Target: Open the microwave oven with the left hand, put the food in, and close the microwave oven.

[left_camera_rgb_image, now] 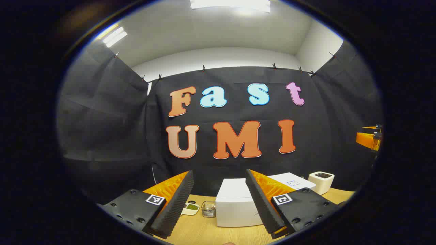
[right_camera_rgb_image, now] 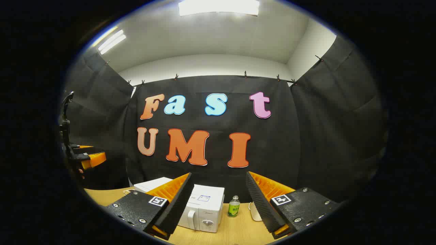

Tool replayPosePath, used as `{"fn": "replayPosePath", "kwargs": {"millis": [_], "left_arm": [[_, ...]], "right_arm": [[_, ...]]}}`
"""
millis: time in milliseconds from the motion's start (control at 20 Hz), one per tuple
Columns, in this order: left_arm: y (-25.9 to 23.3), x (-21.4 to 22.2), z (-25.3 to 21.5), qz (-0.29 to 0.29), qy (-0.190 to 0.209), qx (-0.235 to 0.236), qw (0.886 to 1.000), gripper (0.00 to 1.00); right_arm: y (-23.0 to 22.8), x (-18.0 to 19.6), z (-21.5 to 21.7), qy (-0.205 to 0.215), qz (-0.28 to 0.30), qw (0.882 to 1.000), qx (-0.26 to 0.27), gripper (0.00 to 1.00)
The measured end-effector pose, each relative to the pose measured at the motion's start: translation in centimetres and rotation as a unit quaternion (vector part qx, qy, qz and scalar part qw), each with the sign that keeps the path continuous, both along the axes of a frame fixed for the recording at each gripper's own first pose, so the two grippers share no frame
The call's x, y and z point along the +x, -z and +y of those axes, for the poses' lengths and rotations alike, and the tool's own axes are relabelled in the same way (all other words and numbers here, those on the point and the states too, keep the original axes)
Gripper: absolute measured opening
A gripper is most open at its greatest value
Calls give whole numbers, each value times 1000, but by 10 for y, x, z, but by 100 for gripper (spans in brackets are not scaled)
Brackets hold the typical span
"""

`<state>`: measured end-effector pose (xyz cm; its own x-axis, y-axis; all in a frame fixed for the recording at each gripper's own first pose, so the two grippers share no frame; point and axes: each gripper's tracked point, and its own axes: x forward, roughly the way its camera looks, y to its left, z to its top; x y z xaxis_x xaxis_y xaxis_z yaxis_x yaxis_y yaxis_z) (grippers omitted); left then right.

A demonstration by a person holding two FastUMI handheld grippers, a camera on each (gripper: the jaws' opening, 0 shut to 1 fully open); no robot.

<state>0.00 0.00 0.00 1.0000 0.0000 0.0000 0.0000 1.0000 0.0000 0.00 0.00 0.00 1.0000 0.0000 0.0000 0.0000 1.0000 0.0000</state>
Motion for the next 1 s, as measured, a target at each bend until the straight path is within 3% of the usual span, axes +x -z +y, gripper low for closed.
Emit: {"fn": "replayPosePath", "kwargs": {"millis": [250, 1000], "left_arm": [[2, -1, -4, 0, 3, 5, 1000, 97], [-12, -5, 17, -22, -15, 3, 1000, 97]], "right_arm": [[2, 1, -2, 0, 1, 1000, 2, 99], [3, 1, 0, -9, 7, 1000, 2, 95]]}}
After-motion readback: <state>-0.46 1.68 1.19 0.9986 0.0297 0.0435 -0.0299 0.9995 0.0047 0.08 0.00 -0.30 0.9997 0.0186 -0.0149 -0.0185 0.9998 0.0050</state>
